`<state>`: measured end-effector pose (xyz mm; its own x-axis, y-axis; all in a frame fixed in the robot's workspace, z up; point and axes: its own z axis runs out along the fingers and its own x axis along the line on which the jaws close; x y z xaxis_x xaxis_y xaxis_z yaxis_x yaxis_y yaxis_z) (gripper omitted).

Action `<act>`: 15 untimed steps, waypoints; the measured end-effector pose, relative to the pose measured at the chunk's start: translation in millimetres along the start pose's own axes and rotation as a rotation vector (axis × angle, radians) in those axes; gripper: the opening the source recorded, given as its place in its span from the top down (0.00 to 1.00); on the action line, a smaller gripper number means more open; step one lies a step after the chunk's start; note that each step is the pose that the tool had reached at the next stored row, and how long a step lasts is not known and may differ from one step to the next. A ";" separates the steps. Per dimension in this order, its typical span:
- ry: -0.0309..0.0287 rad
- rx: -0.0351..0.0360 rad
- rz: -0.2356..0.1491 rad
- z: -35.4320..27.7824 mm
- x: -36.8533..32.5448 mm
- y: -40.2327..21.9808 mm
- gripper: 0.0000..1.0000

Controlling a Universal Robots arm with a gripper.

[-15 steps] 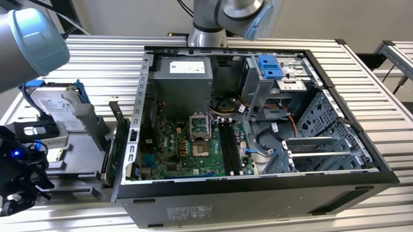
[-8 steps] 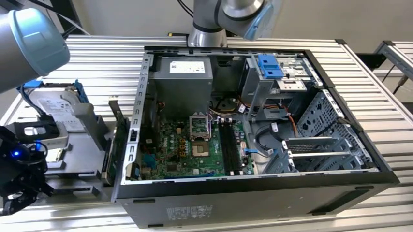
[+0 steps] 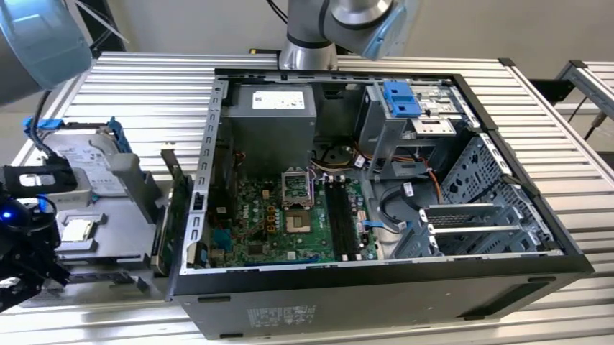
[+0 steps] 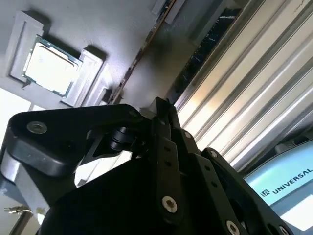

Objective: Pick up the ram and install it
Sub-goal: 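Pick up the ram and move it above insertion slot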

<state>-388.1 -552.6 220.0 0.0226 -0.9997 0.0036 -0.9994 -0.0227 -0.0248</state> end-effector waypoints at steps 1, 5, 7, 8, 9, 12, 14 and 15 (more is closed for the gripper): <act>0.0002 -0.0001 0.000 -4.3 0.0 -0.1 1.00; 0.0000 0.0000 0.000 -22.6 0.1 -0.5 1.00; 0.0003 0.0000 0.000 -31.8 0.1 -0.7 1.00; 0.0003 0.0000 0.000 -36.2 0.1 -0.9 1.00; 0.0006 0.0000 0.000 -40.8 0.1 -1.0 1.00; 0.0009 0.0000 0.000 -48.9 0.1 -1.2 1.00; 0.0008 0.0000 0.000 -52.6 -0.3 -1.0 1.00; 0.0008 -0.0001 0.000 -55.2 -0.3 -1.0 1.00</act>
<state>-388.4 -552.1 275.2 0.0226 -0.9997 0.0045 -0.9994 -0.0227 -0.0248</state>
